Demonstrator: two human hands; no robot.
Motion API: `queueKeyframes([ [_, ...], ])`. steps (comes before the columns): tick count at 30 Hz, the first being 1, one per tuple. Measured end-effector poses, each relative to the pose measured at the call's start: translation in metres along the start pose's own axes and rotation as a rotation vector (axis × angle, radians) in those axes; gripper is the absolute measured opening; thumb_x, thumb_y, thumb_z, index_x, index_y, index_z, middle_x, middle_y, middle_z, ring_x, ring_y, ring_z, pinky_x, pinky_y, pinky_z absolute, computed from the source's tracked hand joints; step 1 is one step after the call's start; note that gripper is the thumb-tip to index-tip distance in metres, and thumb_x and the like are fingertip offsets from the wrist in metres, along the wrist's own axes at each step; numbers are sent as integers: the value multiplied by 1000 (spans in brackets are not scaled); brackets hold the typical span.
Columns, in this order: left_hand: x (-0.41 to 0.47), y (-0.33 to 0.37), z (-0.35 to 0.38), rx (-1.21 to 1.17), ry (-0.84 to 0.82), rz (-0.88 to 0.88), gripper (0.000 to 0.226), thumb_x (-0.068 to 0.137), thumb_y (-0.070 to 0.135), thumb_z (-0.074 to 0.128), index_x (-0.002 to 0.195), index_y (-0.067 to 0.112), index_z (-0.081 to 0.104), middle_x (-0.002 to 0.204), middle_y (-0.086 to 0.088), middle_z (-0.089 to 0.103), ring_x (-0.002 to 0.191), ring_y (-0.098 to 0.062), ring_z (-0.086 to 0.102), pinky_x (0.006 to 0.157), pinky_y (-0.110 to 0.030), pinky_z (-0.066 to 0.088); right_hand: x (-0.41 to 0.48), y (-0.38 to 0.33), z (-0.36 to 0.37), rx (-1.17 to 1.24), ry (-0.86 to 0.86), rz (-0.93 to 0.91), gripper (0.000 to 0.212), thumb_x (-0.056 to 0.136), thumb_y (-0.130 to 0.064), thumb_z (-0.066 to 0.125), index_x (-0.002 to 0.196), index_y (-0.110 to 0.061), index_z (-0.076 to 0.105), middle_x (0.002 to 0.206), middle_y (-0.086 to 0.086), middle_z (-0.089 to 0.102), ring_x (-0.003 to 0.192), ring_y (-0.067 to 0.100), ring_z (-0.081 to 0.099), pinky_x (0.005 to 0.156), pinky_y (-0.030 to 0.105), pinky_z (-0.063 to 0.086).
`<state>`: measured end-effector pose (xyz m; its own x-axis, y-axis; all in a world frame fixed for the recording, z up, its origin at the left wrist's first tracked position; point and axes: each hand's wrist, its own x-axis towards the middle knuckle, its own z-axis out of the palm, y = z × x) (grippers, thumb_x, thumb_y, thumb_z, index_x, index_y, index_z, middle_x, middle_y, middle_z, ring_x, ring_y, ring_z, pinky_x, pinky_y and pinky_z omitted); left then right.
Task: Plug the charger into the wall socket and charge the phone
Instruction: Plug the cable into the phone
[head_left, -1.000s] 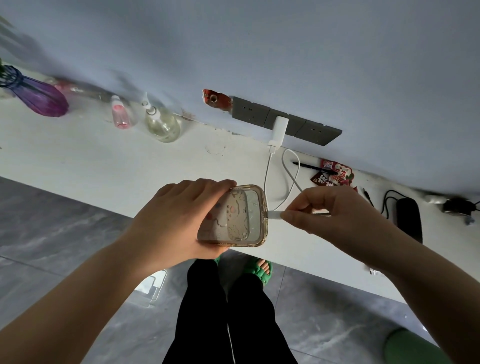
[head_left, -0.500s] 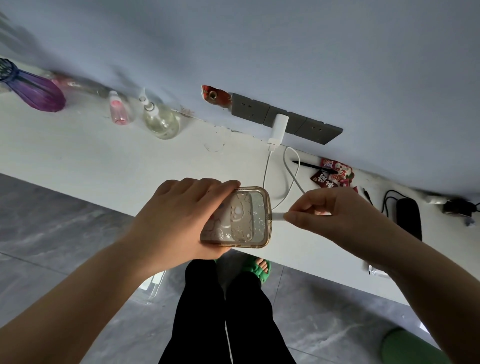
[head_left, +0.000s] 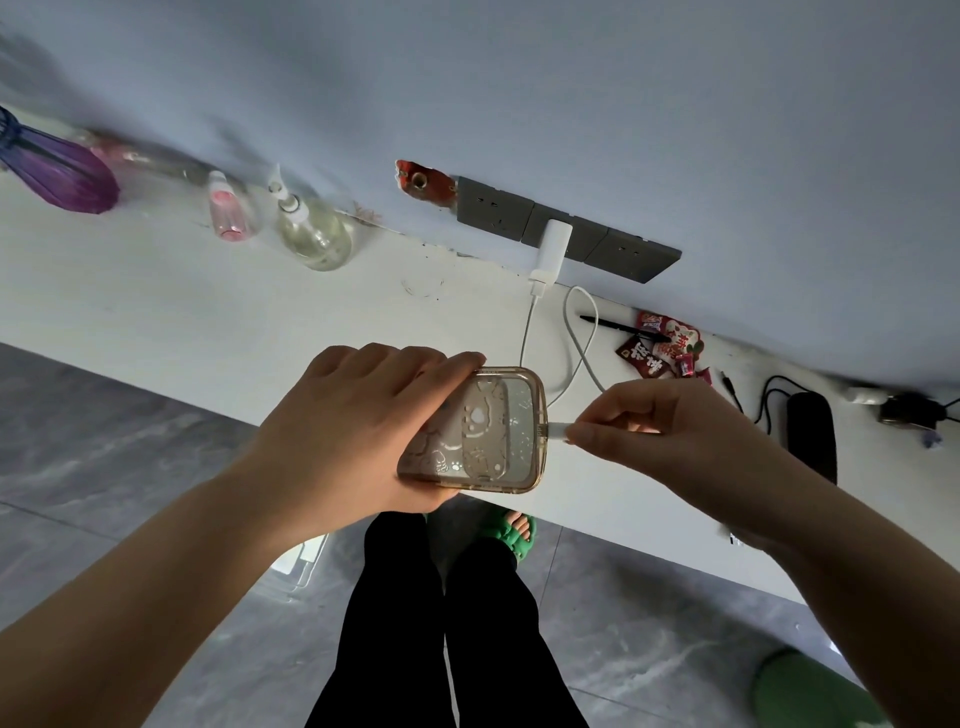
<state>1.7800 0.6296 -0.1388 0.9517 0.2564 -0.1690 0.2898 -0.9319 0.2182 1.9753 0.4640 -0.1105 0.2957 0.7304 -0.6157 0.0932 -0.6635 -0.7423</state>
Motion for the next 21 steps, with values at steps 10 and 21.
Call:
queueKeyframes([
  [10, 2, -3, 3, -49, 6, -9, 88, 60, 66, 56, 134, 22, 40, 116, 1, 64, 94, -25, 66, 79, -43, 54, -2, 1, -9, 31, 37, -24, 13, 72, -40, 71, 79, -29, 75, 76, -12, 75, 70, -1, 64, 68, 24, 42],
  [21, 3, -3, 5, -49, 8, 8, 88, 60, 66, 58, 135, 24, 38, 116, 2, 63, 94, -25, 65, 79, -43, 53, 2, -3, -5, -34, 35, -24, 10, 76, -36, 71, 74, -27, 75, 73, -13, 73, 67, -3, 62, 64, 22, 41],
])
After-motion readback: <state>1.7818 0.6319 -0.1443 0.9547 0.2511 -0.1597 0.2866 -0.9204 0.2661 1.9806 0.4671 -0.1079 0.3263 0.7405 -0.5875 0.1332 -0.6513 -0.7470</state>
